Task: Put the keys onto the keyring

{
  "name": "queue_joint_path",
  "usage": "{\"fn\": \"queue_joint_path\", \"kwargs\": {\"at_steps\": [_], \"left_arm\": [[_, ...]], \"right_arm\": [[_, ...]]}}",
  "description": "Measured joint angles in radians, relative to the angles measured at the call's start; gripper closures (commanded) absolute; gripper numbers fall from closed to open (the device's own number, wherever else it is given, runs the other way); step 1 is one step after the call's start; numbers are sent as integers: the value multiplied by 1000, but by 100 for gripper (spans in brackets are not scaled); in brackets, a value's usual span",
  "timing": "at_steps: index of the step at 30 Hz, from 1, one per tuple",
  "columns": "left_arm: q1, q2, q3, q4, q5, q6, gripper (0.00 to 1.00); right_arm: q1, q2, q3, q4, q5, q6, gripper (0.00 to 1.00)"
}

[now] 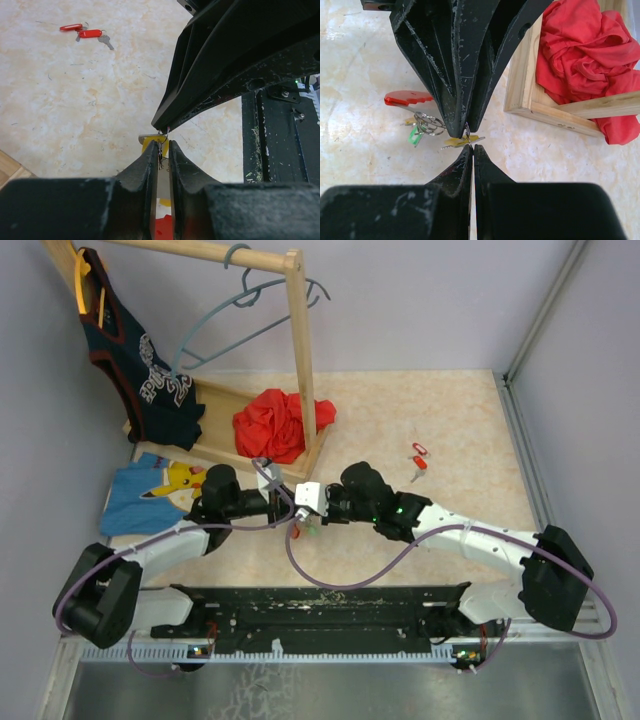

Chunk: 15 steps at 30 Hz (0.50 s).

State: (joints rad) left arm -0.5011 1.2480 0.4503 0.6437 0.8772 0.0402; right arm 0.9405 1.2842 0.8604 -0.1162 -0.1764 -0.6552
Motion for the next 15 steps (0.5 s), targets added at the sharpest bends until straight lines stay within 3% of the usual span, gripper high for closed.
{"fn": "queue_joint_path", "kwargs": {"at_steps": [7,15], "left_arm": [[8,13,28,-51,30,2,93],[14,29,47,-77,53,3,92]], "right_arm": [[0,0,0,2,3,0,100],[0,-2,0,3,11,0,100]]}}
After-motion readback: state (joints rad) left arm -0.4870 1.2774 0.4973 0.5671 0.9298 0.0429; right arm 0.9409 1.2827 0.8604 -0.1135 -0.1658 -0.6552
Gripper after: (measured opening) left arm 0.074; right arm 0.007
